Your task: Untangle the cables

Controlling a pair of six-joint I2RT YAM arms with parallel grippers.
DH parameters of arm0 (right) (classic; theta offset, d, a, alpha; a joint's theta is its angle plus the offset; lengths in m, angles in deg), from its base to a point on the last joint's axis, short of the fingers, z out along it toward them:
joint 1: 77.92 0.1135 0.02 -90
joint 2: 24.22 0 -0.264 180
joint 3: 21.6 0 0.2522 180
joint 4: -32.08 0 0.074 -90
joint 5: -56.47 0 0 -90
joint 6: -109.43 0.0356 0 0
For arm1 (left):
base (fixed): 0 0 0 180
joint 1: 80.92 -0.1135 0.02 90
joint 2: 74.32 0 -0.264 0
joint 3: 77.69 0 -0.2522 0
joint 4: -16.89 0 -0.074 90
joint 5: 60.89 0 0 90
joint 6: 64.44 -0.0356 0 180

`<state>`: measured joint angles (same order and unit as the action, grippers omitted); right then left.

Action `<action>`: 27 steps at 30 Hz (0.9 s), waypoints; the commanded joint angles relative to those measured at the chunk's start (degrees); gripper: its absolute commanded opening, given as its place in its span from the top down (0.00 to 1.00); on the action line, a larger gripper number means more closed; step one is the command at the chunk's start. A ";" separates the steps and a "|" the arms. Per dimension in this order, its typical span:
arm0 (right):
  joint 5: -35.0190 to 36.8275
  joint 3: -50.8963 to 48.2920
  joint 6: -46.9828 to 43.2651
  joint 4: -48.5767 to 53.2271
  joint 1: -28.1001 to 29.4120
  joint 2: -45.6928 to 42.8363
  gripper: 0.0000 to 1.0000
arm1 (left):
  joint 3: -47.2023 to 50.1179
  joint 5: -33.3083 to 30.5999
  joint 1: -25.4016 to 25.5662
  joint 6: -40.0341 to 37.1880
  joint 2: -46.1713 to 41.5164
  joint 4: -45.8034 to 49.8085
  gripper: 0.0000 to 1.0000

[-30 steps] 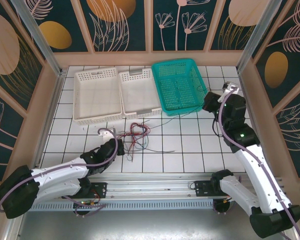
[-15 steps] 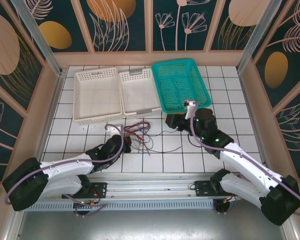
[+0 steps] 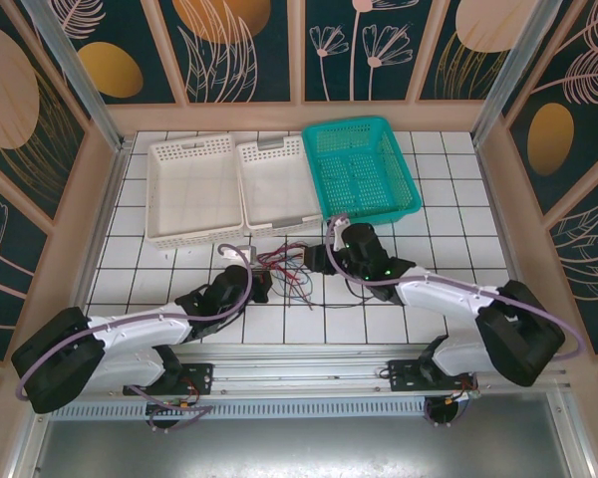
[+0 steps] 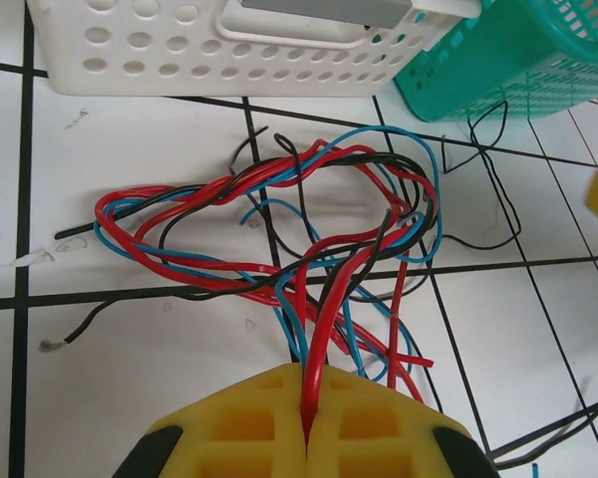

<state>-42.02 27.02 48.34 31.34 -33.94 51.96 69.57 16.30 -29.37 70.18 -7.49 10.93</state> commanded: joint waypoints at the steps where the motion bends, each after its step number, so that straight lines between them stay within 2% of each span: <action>1: 2.56 3.12 -1.04 -2.51 0.04 3.31 0.55 | 0.14 1.26 0.33 -1.55 -1.55 -2.58 1.00; 9: 3.99 6.70 -1.82 -1.38 -0.48 11.93 0.64 | 0.77 2.96 0.48 -1.71 -2.80 -3.11 1.00; 18: 4.15 6.56 -2.84 -2.99 -2.25 12.47 0.69 | 1.75 3.67 0.59 -1.86 -4.08 -2.85 1.00; 27: -5.90 3.49 -1.84 -11.20 -5.14 12.82 0.67 | 2.37 4.27 0.71 -1.82 -4.47 -3.08 1.00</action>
<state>-43.29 31.91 46.59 25.44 -38.88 64.49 71.51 19.79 -29.04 69.24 -11.29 10.16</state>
